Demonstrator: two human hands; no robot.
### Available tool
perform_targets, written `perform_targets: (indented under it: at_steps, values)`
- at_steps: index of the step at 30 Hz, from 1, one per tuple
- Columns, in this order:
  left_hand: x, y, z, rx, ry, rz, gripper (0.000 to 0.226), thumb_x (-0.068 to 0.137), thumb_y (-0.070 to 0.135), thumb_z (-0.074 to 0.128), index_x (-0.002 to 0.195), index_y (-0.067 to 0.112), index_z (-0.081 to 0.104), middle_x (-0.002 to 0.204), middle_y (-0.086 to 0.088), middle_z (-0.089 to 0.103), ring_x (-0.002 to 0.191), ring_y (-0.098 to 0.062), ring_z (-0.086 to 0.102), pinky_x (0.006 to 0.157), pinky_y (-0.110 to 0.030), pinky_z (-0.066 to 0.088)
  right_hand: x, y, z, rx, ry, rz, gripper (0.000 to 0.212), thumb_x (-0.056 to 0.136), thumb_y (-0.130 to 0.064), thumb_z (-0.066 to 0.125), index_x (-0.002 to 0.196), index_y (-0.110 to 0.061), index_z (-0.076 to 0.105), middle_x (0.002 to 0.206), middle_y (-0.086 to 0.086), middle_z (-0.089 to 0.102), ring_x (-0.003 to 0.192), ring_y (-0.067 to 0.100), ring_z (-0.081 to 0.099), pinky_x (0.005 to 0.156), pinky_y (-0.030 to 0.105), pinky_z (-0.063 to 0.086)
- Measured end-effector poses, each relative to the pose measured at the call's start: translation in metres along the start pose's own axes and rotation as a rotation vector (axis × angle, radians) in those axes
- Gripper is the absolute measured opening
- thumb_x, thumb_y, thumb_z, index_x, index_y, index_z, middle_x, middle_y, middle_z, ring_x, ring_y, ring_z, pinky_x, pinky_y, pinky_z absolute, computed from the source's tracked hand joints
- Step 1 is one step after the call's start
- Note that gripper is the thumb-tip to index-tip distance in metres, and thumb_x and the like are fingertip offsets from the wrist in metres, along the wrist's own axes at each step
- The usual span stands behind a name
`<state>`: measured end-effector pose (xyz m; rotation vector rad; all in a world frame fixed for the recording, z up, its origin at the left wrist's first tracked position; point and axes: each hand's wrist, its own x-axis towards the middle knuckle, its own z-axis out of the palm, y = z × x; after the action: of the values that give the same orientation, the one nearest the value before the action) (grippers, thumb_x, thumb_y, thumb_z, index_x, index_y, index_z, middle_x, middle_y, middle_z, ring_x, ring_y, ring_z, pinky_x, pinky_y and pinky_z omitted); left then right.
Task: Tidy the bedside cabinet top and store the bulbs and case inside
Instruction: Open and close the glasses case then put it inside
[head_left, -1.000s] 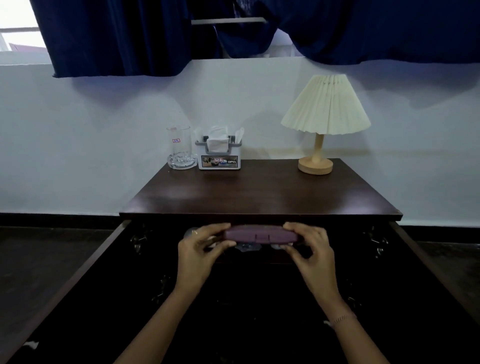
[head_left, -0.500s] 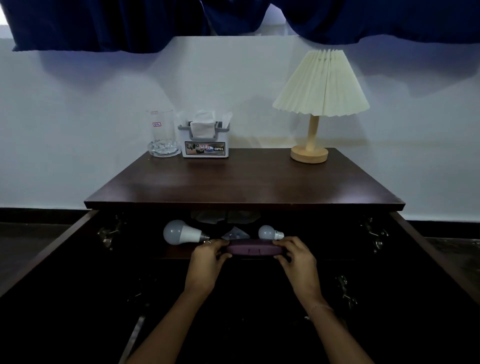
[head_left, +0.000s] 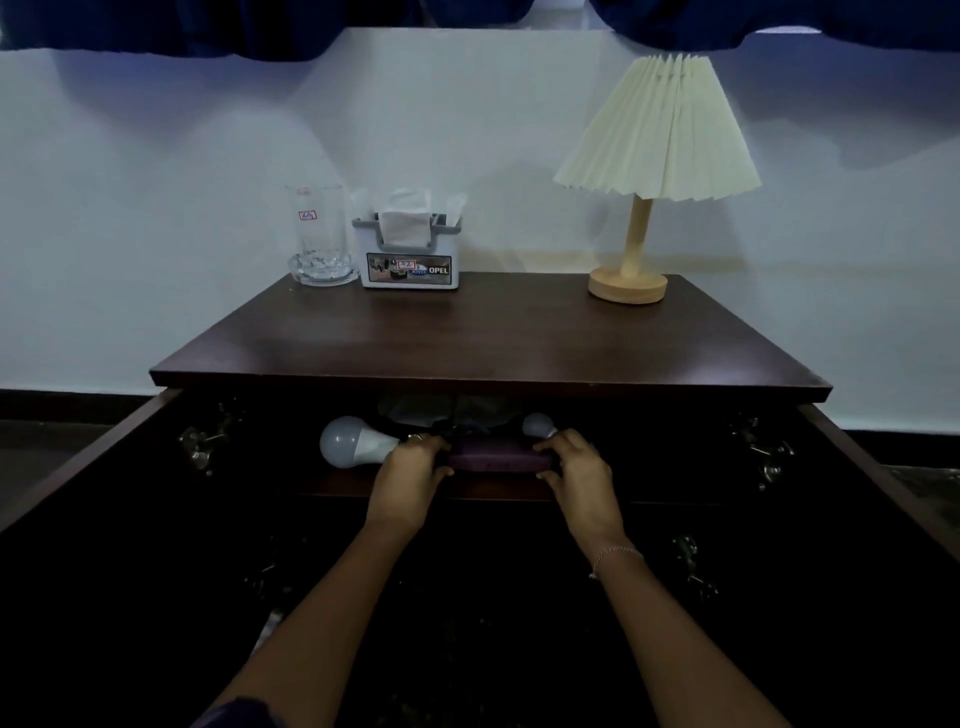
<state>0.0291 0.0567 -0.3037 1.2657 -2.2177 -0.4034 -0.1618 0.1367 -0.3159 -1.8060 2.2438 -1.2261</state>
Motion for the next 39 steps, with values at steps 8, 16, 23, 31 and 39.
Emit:
perform_targets:
  at_steps: [8,16,23,31,39]
  values:
    - [-0.016,0.020,-0.030,0.168,-0.139,0.045,0.045,0.091,0.009,0.050,0.136,0.015,0.046,0.141,-0.005,0.050,0.122,-0.026,0.053,0.093,-0.036,0.051,-0.003,-0.020,-0.025,-0.233,-0.168,-0.003,0.055,0.077,0.010,0.058,0.126,-0.014,0.052,0.133,0.009,0.045,0.120,0.027,0.043,0.097,0.030,0.044]
    - [-0.055,0.064,-0.106,0.249,-0.218,0.036,0.045,0.096,0.018,0.036,0.141,0.020,0.038,0.145,0.001,0.045,0.124,-0.020,0.054,0.089,-0.033,0.051,-0.032,-0.092,-0.089,-0.268,-0.328,0.041,0.047,0.082,-0.003,0.059,0.127,-0.017,0.050,0.134,0.001,0.044,0.123,0.021,0.041,0.102,0.029,0.042]
    - [-0.072,0.105,-0.189,0.307,-0.381,0.078,0.056,0.097,0.015,0.028,0.150,0.013,0.012,0.160,-0.001,0.008,0.148,-0.013,0.005,0.118,-0.026,0.017,-0.044,-0.164,-0.155,-0.306,-0.553,0.126,0.059,0.096,-0.035,0.040,0.148,-0.020,0.017,0.157,-0.003,0.019,0.146,0.013,0.009,0.118,0.030,0.011]
    - [-0.097,0.124,-0.265,0.310,-0.460,-0.133,0.060,0.099,0.029,0.026,0.149,0.008,0.001,0.160,-0.006,-0.001,0.148,-0.019,-0.006,0.120,-0.033,0.006,-0.053,-0.200,-0.223,-0.299,-0.644,0.209,0.070,0.095,-0.051,0.028,0.149,-0.016,0.000,0.159,-0.002,-0.001,0.146,0.015,-0.007,0.118,0.030,0.000]
    - [-0.150,0.089,-0.282,0.373,-0.618,-0.384,0.061,0.098,0.019,0.025,0.147,0.006,-0.009,0.158,-0.010,-0.014,0.146,-0.023,-0.015,0.120,-0.038,0.006,-0.102,-0.170,-0.261,-0.445,-0.709,0.354,0.070,0.095,-0.049,0.030,0.148,-0.016,0.000,0.159,0.002,-0.006,0.146,0.020,-0.010,0.118,0.036,0.004]
